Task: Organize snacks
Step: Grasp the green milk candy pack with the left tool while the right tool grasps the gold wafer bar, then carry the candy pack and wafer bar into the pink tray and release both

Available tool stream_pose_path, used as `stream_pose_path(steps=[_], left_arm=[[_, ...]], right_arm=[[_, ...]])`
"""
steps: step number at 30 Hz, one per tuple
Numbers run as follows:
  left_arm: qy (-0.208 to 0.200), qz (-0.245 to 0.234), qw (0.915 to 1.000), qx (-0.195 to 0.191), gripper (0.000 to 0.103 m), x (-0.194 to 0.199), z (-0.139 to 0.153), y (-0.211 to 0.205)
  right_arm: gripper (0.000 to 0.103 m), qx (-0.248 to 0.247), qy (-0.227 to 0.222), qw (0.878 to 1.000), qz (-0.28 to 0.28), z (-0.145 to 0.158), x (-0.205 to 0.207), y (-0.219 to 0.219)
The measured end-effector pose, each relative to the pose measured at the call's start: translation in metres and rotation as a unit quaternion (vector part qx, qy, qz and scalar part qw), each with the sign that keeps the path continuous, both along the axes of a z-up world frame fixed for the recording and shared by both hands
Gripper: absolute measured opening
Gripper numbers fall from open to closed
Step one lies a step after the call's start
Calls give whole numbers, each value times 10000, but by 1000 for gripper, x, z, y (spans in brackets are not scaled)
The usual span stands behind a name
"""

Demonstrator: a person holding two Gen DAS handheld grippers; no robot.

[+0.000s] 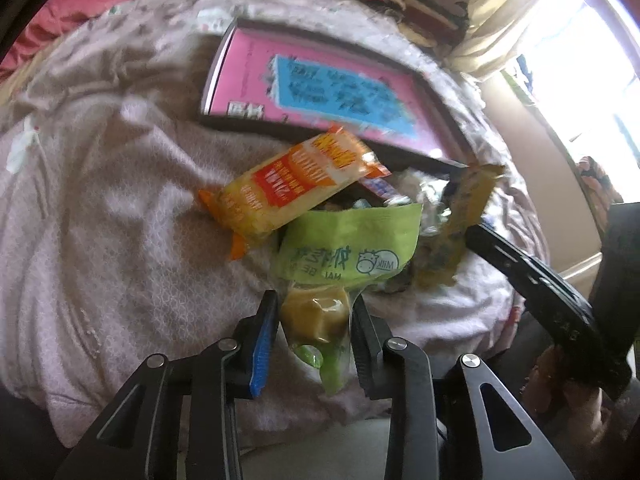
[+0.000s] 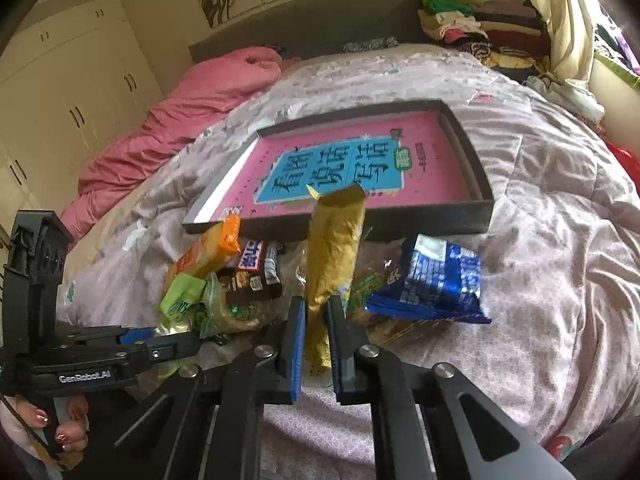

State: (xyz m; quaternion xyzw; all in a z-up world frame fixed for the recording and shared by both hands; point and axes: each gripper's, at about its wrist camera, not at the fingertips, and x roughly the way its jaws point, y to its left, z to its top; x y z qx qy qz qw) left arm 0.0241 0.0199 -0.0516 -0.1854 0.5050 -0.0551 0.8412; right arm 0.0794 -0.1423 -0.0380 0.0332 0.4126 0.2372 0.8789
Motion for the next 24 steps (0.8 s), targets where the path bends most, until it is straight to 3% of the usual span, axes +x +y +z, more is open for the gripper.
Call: stream_pose_path(steps=[5,9,12,14,15,22,24], left_arm=[[-427,-79,9990,94,35,-4,24,-4],[-592,-130,9980,191,35,-5,33,-5],[-605,-142,9979,171,35,-4,34,-6],[-600,-146,9980,156,35,-7,33,-4],[-602,-137,9980,149,35,-8,33,-2],[-766,-81,9970,111,35,-5,41,-1],[-818,-60,9966,109,35,-4,44,-1]], right_arm=[[8,20,-248,9997,58,12,-6,-1],[9,-67,-89,9999,30,7,-3,-1],[22,-136,-25,9999,73,4,-2,2],[36,-258,56,9996,95,-2,-2,6],[37,-279,109,9995,128,-5,-1,8],[37,-349,349,9988,18,-20,9,12],[31,-325,295,9990,10,-20,12,13]])
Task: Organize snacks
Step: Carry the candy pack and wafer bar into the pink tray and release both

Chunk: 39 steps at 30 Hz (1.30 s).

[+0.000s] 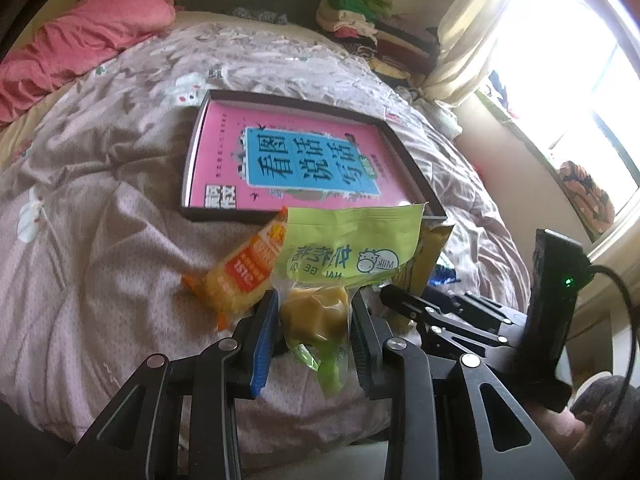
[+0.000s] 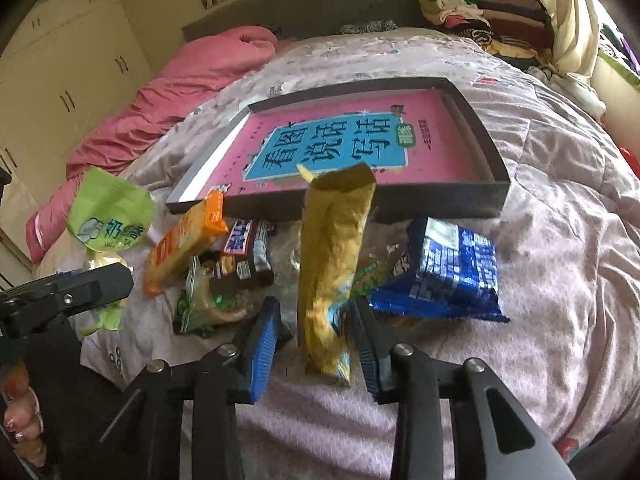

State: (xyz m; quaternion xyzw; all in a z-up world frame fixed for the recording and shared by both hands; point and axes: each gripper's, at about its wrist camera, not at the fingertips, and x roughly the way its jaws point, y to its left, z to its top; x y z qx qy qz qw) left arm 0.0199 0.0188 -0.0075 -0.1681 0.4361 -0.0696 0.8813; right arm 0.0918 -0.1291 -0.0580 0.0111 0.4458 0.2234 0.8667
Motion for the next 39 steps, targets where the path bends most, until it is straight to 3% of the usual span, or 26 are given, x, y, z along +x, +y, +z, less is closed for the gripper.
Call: stream_pose_path(steps=[1,4,12,23,29,39], left_arm=[[-38,11,10000,8,35,1,2,1],[-166,58,9998,47,35,4,9,3],[-366,283,9989,79,35,26,19,20],[-350,646,9970,225,35,79,13,36],[-291,669,9966,370,35,101,7,34],[-48,667,9964,514,35,121,-9,28]], right_arm=[[21,-25,-34,10000,1,0,1,1],[16,59,-106,9999,81,4,0,2],[16,558,-745,9956,-54,45,-5,-15],[16,716,-1245,9868,-752,71,52,-49],[16,633,-1166,9869,-919,62,84,-59],[16,227,-806,9939,-722,43,100,-53]])
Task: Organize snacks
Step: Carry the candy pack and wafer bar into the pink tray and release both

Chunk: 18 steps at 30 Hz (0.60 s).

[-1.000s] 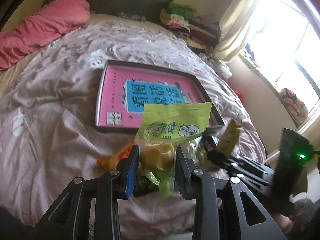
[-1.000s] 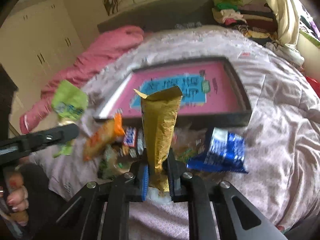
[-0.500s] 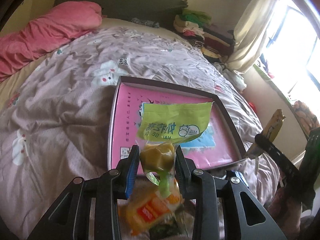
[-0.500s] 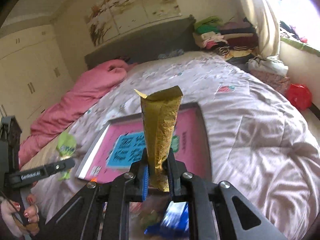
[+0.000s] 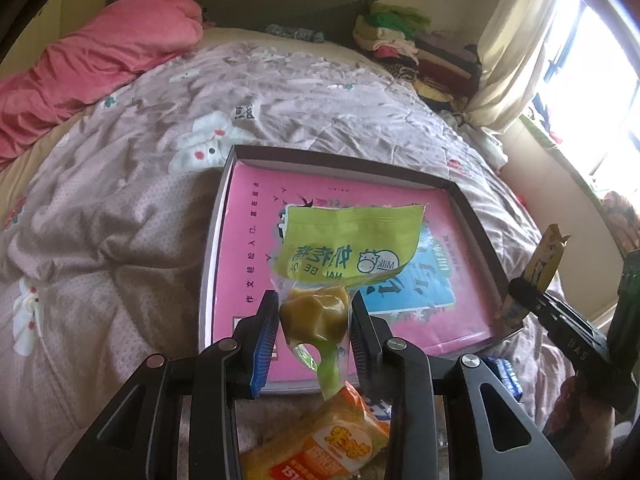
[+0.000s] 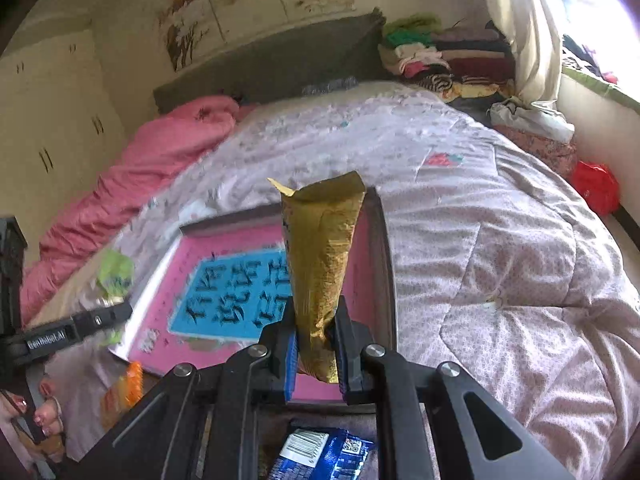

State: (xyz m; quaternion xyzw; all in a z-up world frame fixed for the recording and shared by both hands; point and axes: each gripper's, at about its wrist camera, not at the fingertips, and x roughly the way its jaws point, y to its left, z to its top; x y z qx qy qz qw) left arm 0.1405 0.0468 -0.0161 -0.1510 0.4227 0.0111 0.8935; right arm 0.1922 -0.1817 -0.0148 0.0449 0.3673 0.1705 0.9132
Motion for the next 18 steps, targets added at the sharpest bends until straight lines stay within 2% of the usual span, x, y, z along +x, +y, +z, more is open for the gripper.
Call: stream_pose_path(steps=[7,18], left_arm=[[109,75,9999,47,35,7,-9,2],[243,107,9996,79,35,16,-22,0]], right_arm=[[16,-345,362,9987,69,-23,8,10],[17,-208,564,9982,79,-38,17,11]])
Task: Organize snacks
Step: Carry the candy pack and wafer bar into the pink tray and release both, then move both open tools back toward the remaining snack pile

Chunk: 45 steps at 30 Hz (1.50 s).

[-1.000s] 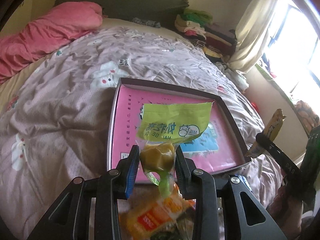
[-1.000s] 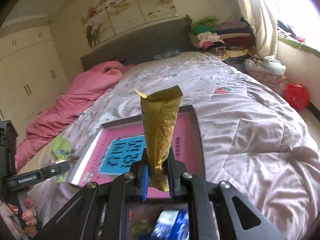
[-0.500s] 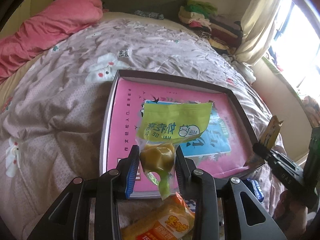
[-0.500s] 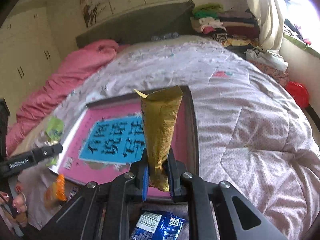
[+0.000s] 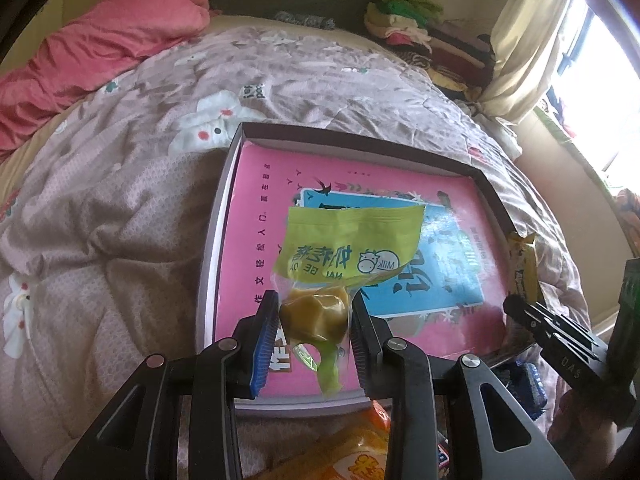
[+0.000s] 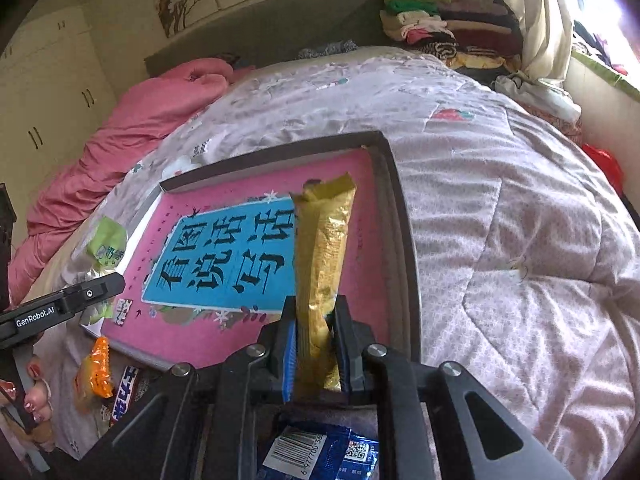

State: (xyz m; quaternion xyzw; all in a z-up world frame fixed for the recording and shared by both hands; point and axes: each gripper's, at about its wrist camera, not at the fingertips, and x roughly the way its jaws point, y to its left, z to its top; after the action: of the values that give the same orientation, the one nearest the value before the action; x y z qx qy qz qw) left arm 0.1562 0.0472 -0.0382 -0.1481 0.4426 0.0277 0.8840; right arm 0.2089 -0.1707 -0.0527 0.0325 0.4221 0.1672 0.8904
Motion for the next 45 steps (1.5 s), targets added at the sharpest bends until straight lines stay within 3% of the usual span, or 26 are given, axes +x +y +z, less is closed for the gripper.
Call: stream_pose_path(steps=[17,23,28,31,34,45], left_arm=[[84,16,10000,4,36,5,-9,2],[74,16,10000,-39,36,3,-8,2],[-40,5,9999,-98,40,-3,-2,4],[-97,-4,9999,-142,42,-7,3,5],[-172,-19,9998,-117,51,-12,8,6],[-449,-97,9989,-124,58,-35,29,16]], right_arm=[[20,-118,-102,9998,-76,4,-9,-8],[28,14,-69,9998,-177,5,-11,-15],[31,194,-133,9995,-234,10,-12,-21],[39,230,-185,9992,-257,13,-13,-21],[40,354,-225,9987,-291,17,-13,-25],[48,649,-445,9964,-320,32,-23,-35]])
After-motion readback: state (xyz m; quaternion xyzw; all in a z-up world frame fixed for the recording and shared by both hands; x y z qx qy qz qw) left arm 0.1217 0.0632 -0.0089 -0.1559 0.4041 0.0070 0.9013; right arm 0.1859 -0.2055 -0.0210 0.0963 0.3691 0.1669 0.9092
